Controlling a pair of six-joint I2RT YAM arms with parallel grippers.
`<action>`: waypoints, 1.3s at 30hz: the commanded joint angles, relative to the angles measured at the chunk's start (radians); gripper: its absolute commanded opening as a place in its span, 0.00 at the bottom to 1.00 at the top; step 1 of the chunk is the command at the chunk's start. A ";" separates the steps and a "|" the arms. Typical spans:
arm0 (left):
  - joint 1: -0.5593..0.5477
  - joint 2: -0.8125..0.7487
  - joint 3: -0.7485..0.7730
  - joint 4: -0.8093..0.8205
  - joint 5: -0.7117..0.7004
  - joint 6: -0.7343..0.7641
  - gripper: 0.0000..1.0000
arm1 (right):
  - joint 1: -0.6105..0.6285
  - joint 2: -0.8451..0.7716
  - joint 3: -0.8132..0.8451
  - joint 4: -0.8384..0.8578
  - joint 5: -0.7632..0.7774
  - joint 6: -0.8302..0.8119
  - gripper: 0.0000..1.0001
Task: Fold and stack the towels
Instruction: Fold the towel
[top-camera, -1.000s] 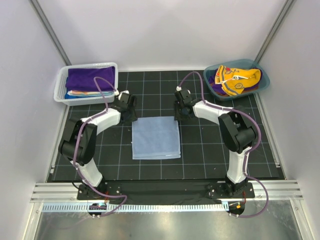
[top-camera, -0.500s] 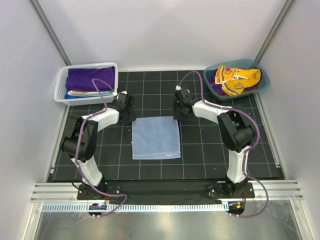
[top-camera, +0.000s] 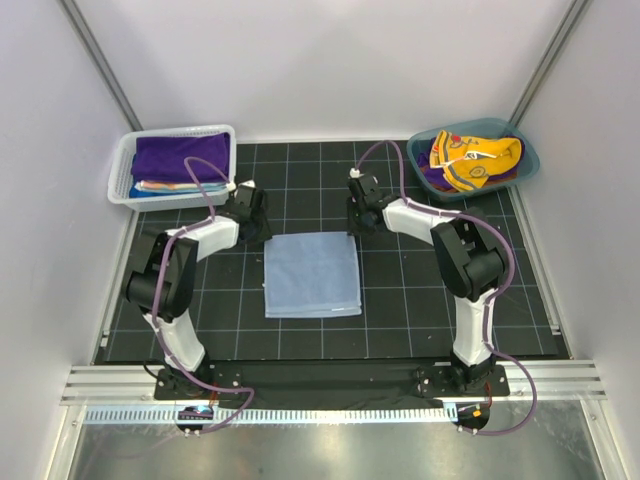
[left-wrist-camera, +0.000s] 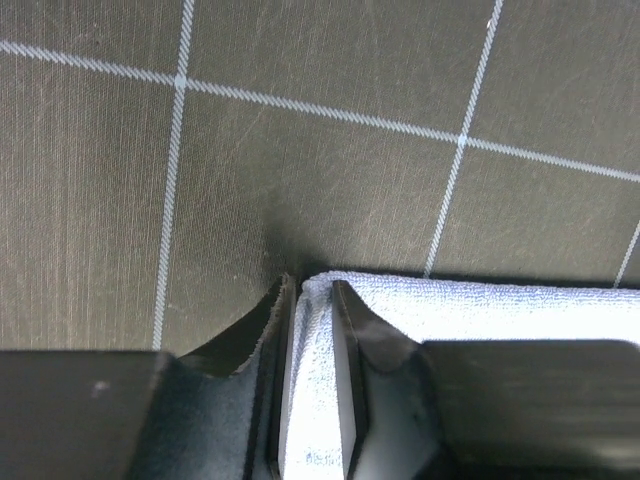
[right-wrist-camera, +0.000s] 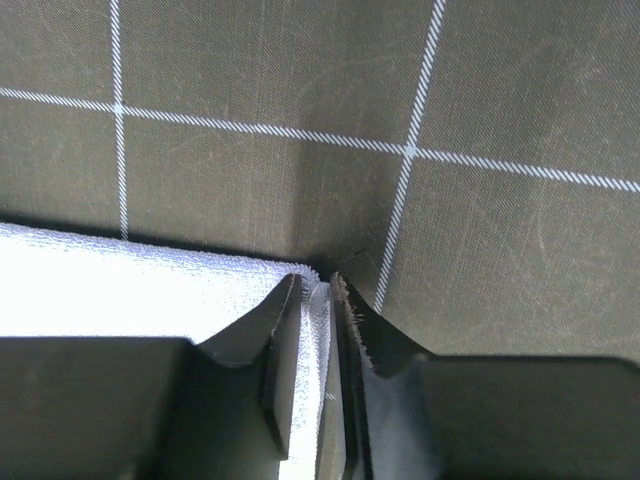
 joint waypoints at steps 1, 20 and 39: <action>0.011 0.026 0.005 0.040 0.010 0.019 0.22 | -0.002 0.038 0.022 -0.007 -0.006 -0.016 0.24; 0.026 -0.095 0.031 0.158 0.071 -0.029 0.00 | -0.015 -0.114 0.044 0.049 0.077 -0.059 0.08; 0.026 -0.388 -0.266 0.250 0.167 -0.075 0.00 | 0.036 -0.439 -0.366 0.249 -0.005 0.015 0.08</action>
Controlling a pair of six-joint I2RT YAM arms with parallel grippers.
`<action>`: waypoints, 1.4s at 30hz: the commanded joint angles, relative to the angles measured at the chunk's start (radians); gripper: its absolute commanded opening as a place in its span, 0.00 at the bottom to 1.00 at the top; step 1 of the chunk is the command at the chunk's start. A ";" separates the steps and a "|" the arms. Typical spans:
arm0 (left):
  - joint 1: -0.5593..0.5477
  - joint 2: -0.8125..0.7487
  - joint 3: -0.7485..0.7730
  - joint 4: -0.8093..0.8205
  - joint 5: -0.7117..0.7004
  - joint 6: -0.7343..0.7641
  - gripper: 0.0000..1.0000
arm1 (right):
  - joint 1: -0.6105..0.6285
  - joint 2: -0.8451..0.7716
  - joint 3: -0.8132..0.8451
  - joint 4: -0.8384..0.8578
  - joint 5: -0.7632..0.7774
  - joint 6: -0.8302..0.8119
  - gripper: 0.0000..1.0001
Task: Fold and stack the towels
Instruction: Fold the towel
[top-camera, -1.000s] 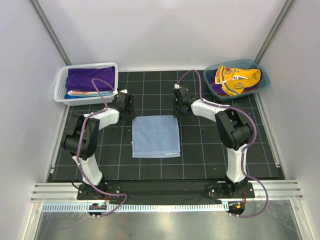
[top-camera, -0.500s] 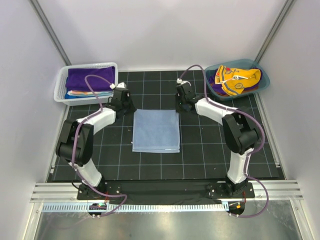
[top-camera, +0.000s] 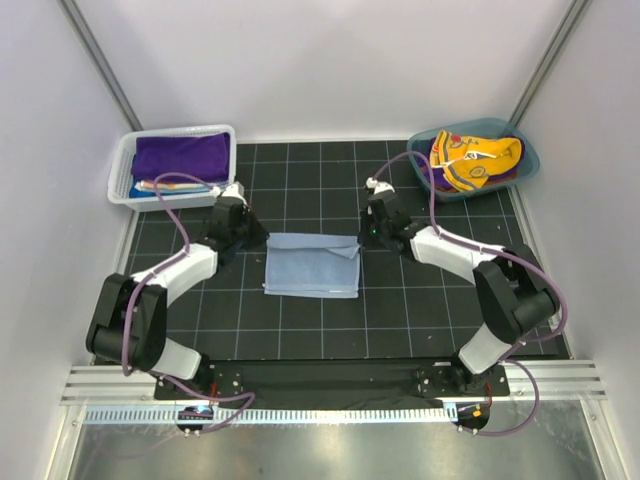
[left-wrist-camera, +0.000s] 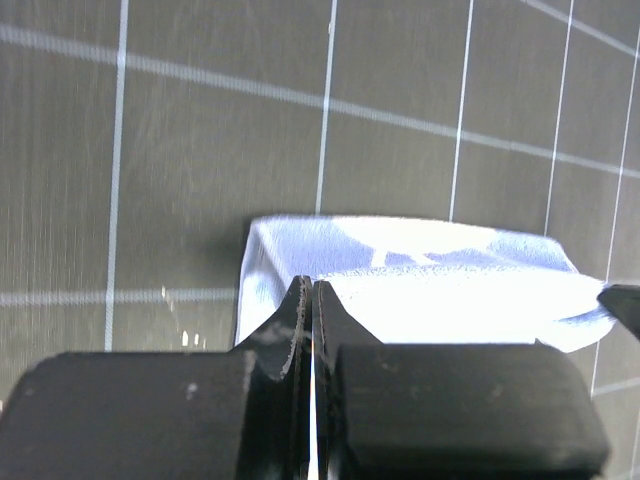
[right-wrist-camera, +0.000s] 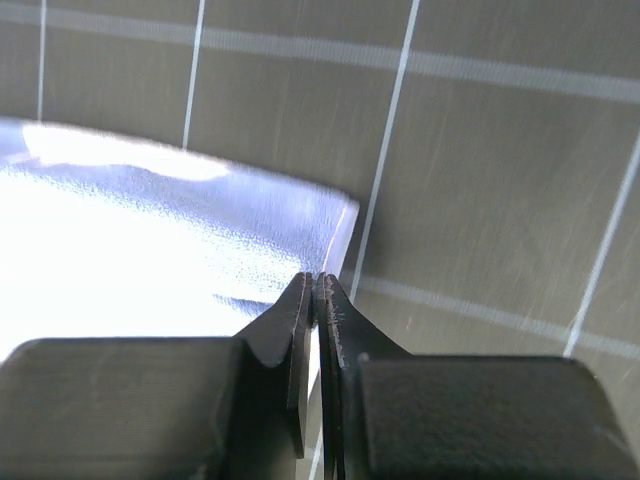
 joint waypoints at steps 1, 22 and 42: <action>0.007 -0.092 -0.051 0.060 0.034 -0.019 0.00 | 0.038 -0.103 -0.063 0.074 0.010 0.023 0.08; 0.004 -0.345 -0.323 0.049 0.105 -0.068 0.00 | 0.196 -0.318 -0.302 0.067 0.136 0.087 0.09; 0.002 -0.401 -0.412 0.034 0.137 -0.097 0.03 | 0.270 -0.359 -0.393 0.087 0.150 0.144 0.15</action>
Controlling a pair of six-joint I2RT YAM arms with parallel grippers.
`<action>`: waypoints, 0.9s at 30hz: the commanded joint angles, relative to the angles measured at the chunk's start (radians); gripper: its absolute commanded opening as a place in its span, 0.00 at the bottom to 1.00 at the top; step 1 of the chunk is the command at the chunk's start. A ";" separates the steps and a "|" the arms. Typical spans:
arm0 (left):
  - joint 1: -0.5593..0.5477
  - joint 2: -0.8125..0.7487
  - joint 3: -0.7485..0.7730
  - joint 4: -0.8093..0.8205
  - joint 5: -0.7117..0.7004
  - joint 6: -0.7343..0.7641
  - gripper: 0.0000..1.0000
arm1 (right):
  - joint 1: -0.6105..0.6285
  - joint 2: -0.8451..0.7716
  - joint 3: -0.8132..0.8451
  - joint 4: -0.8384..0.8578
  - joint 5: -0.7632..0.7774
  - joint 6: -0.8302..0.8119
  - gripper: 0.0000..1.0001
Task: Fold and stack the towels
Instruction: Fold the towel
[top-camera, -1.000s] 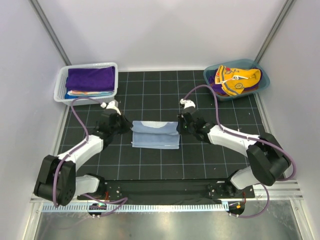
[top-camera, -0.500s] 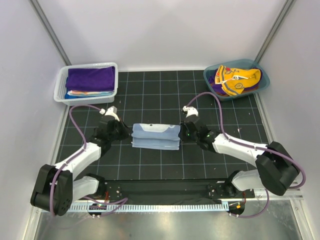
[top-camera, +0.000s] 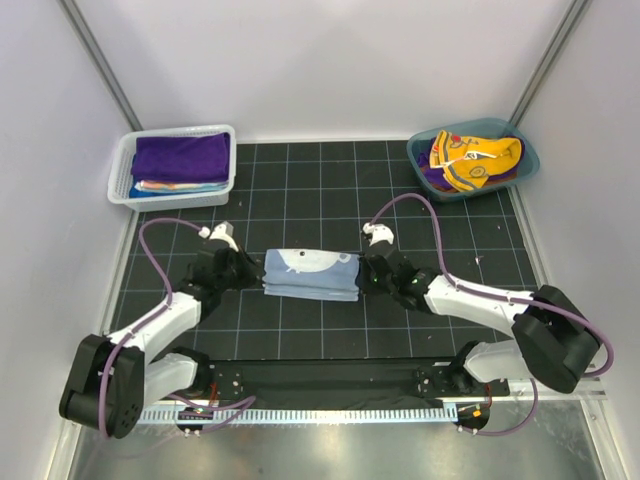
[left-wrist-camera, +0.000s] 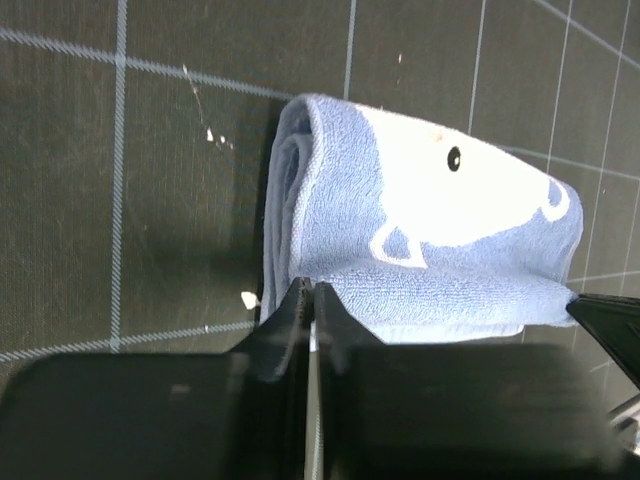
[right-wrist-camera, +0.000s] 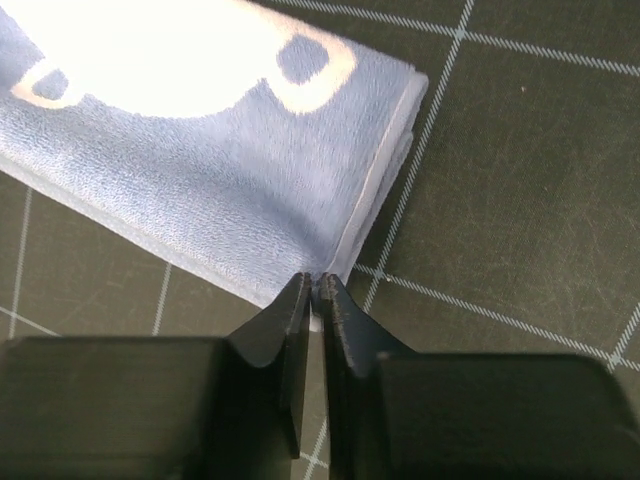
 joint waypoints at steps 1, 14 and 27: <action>0.002 -0.022 -0.011 0.007 0.026 -0.009 0.10 | 0.010 -0.030 -0.012 0.037 0.034 0.017 0.18; -0.004 -0.073 0.204 -0.255 -0.037 -0.005 0.25 | 0.015 -0.126 0.121 -0.160 0.061 0.057 0.36; -0.105 0.239 0.213 -0.229 -0.109 0.021 0.07 | 0.015 0.140 0.091 -0.079 -0.008 0.118 0.32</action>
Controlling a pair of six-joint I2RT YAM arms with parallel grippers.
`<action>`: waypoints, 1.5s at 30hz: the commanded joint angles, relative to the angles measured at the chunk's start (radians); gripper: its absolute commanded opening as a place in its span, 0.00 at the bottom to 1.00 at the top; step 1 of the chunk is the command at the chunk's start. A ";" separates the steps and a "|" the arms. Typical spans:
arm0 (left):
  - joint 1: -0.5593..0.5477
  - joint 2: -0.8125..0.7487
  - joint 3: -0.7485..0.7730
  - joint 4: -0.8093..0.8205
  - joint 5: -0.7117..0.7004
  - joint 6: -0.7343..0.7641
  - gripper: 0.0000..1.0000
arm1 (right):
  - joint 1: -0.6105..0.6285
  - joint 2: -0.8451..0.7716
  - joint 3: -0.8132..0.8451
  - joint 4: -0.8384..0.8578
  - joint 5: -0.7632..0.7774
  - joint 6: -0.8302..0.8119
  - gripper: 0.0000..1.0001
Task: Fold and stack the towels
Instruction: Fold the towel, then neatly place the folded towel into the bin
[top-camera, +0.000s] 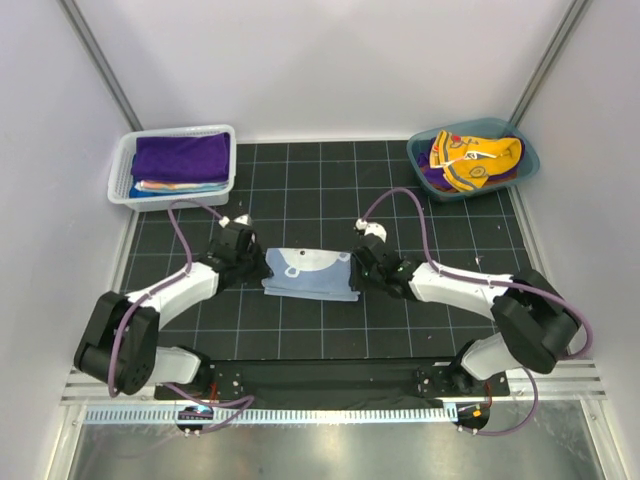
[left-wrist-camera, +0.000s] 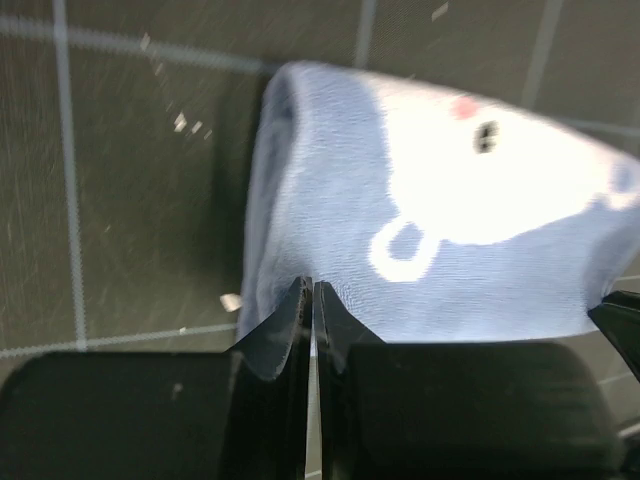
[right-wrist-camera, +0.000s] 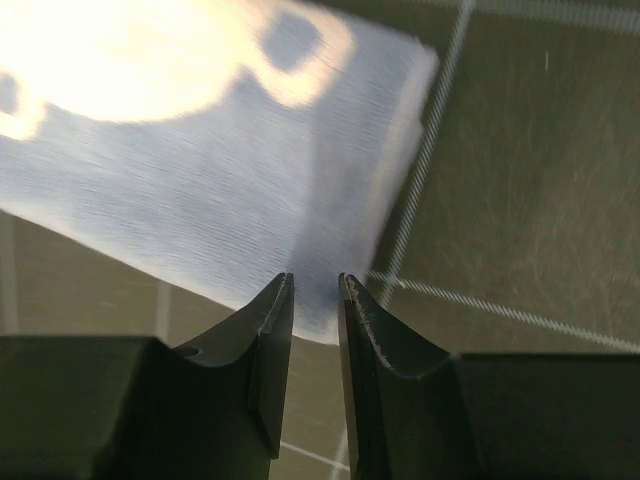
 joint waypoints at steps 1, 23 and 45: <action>-0.007 0.022 -0.042 0.008 -0.037 0.010 0.06 | 0.004 0.022 -0.064 0.053 -0.017 0.042 0.31; 0.009 -0.121 0.157 -0.262 -0.185 0.044 0.51 | -0.035 -0.016 -0.030 -0.088 0.048 0.021 0.32; 0.036 0.111 0.005 0.027 0.130 0.013 0.61 | -0.094 -0.099 -0.046 -0.104 0.002 -0.001 0.34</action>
